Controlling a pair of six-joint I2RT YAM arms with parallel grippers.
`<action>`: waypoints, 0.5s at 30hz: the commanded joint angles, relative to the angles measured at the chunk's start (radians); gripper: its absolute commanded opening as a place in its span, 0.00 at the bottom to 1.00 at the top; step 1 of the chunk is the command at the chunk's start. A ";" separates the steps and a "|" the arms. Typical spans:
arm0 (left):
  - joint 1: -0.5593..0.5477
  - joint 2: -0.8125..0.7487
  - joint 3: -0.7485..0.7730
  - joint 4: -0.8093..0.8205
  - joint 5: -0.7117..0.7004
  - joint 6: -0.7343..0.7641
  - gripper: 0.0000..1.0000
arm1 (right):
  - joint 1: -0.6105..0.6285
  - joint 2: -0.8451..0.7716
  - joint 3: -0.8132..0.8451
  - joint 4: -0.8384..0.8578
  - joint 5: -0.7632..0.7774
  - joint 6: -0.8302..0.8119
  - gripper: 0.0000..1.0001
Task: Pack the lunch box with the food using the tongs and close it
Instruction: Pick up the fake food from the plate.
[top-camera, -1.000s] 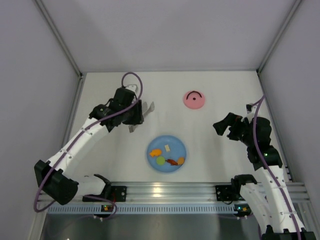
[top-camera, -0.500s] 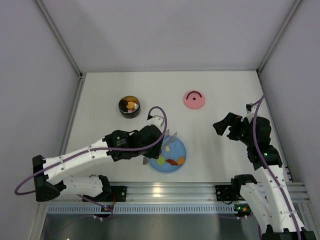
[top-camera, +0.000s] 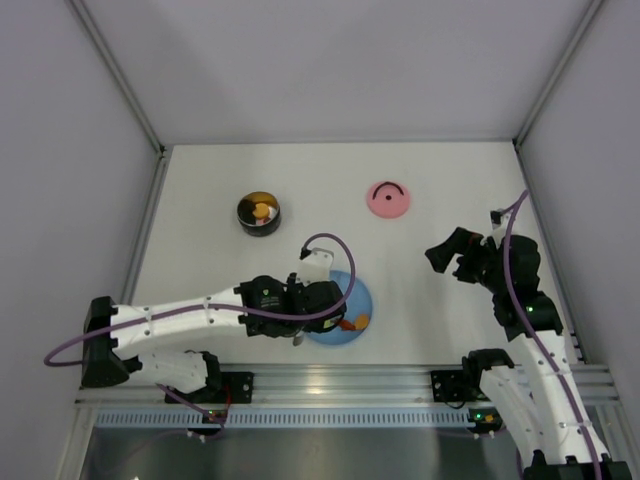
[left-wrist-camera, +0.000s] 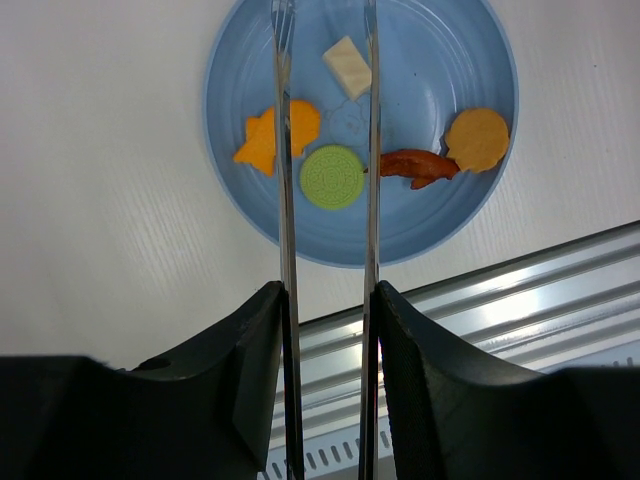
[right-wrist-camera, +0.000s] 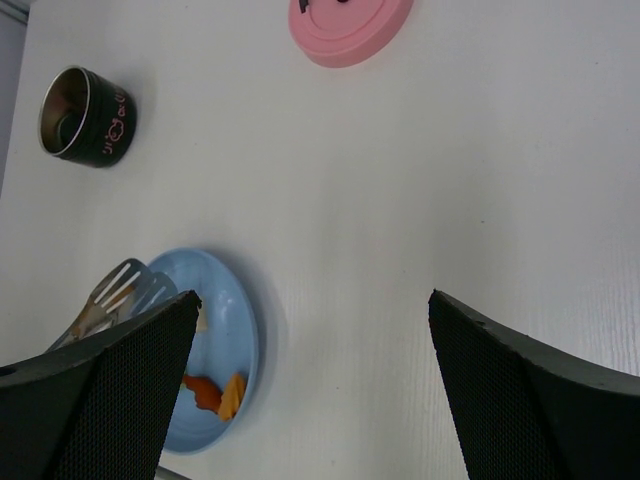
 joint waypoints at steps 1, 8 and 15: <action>-0.013 0.003 -0.016 -0.004 -0.038 -0.050 0.46 | -0.015 -0.017 -0.004 0.006 -0.005 -0.007 0.96; -0.018 0.014 -0.044 0.023 0.002 -0.048 0.46 | -0.015 -0.021 -0.010 0.008 -0.006 -0.004 0.96; -0.024 0.032 -0.059 0.073 0.050 -0.022 0.46 | -0.015 -0.024 -0.005 0.003 -0.006 -0.007 0.96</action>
